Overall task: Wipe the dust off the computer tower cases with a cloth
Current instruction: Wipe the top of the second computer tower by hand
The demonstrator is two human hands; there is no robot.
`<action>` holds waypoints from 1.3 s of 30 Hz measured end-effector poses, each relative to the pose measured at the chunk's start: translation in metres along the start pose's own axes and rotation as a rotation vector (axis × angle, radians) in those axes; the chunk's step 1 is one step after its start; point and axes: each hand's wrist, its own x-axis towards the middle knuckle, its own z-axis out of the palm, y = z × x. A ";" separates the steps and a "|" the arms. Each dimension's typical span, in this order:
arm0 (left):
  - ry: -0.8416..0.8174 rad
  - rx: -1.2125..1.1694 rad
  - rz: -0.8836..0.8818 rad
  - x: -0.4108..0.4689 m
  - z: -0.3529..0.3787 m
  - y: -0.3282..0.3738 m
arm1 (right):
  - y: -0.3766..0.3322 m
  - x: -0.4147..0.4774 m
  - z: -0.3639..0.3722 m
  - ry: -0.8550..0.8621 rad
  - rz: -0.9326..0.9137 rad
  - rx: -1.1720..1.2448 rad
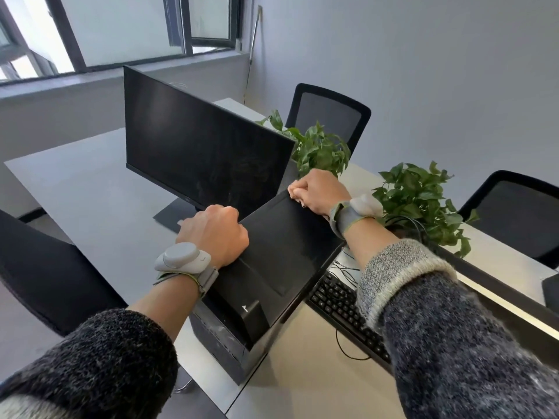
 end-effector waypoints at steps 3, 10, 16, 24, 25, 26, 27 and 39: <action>-0.003 -0.002 0.002 -0.001 -0.002 0.001 | 0.024 -0.041 -0.007 0.014 -0.003 -0.026; -0.008 0.014 -0.014 -0.007 -0.003 0.002 | 0.077 -0.114 -0.029 0.019 -0.008 -0.055; -0.039 0.009 0.009 -0.003 -0.003 0.000 | 0.086 -0.115 -0.034 -0.015 -0.012 -0.007; 0.022 0.020 -0.008 0.005 0.009 -0.006 | 0.060 -0.050 -0.022 -0.055 -0.091 -0.033; 0.029 0.016 -0.003 0.003 0.008 -0.005 | 0.053 -0.042 -0.021 -0.054 -0.099 -0.048; 0.035 0.017 0.000 0.004 0.009 -0.006 | 0.043 -0.029 -0.017 -0.056 -0.097 -0.053; 0.042 0.009 0.009 0.002 0.009 -0.004 | 0.036 -0.020 -0.016 -0.050 -0.090 -0.059; 0.059 -0.009 -0.011 -0.002 0.004 0.002 | 0.006 0.012 -0.007 0.004 0.005 0.041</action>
